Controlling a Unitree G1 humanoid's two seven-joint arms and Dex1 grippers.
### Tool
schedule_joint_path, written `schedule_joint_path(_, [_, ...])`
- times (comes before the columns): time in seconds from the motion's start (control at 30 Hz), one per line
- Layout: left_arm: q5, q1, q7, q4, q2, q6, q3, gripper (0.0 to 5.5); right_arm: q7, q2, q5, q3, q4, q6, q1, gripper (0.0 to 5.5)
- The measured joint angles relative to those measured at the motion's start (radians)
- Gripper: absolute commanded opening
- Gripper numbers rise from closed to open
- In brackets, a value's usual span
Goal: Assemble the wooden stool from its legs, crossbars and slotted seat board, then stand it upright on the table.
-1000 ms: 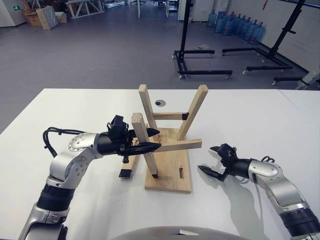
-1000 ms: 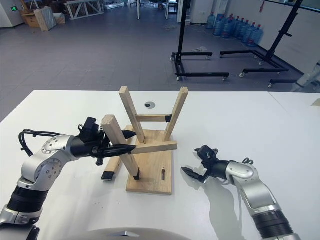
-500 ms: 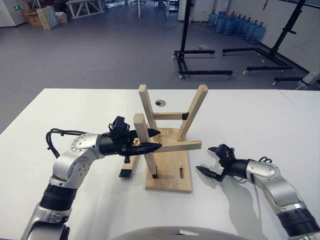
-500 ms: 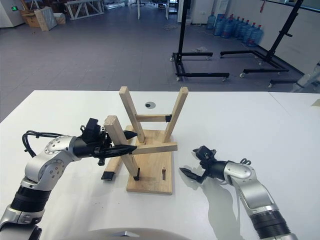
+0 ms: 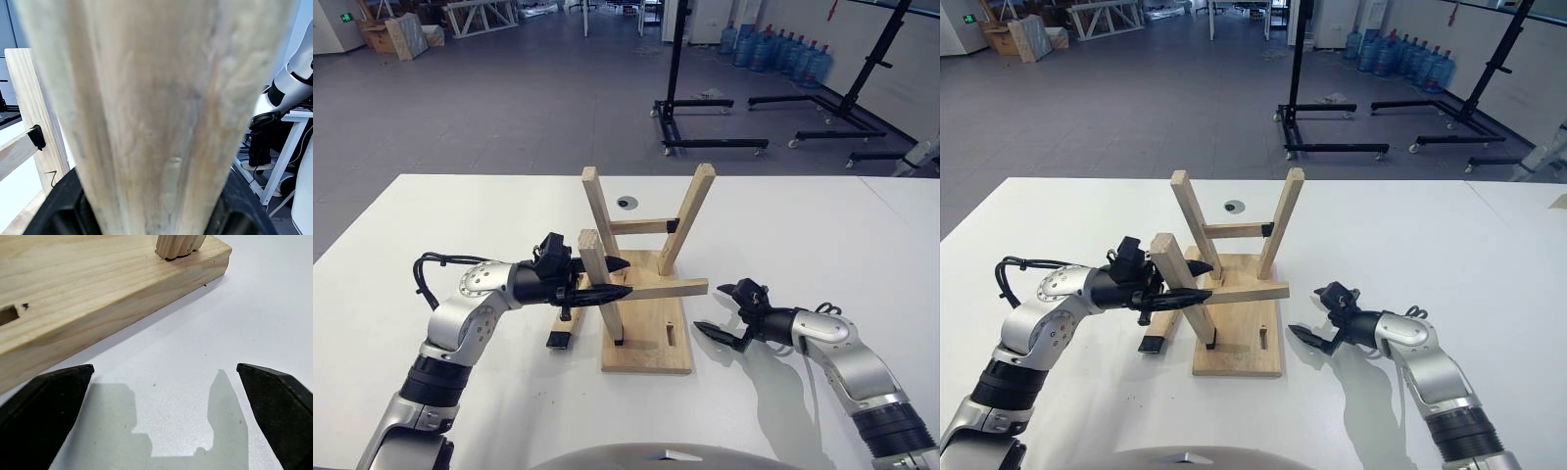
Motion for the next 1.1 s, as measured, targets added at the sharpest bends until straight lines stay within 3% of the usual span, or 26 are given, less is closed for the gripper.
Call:
schedule_joint_path(0.1, [0.004,-0.002,-0.005,0.000,0.005,-0.005,-0.003,2.05,-0.001,0.004,0.000,0.004,0.000,0.001,0.000,5.40])
schedule_joint_path(0.3, [0.146,0.096,-0.024,-0.064,0.028,-0.242,-0.076,2.05,-0.006,0.011,0.000,0.004,-0.003,0.002,0.007,5.40])
schedule_joint_path(0.53, [0.154,0.154,0.040,-0.074,0.028,-0.314,-0.101,2.05,-0.016,0.027,0.000,0.004,-0.004,0.002,0.018,5.40])
schedule_joint_path(0.57, [0.154,0.154,0.041,-0.074,0.028,-0.315,-0.103,2.41,-0.019,0.029,0.000,0.004,-0.005,0.002,0.020,5.40])
schedule_joint_path(0.7, [0.222,0.210,0.049,-0.014,0.047,-0.247,-0.149,2.91,-0.020,0.033,0.003,0.001,-0.012,0.001,0.029,5.40])
schedule_joint_path(0.93, [0.278,0.188,0.024,-0.035,0.125,-0.272,-0.116,4.20,-0.027,0.042,0.001,0.002,-0.015,0.002,0.030,5.40])
schedule_joint_path(1.0, [0.319,0.219,0.014,-0.038,0.213,-0.290,-0.069,4.54,-0.031,0.042,0.001,-0.007,-0.017,0.002,0.037,5.40])
schedule_joint_path(1.1, [0.331,0.306,0.088,-0.098,0.318,-0.198,0.090,4.91,-0.042,0.034,0.002,-0.036,-0.017,-0.001,0.059,5.40])
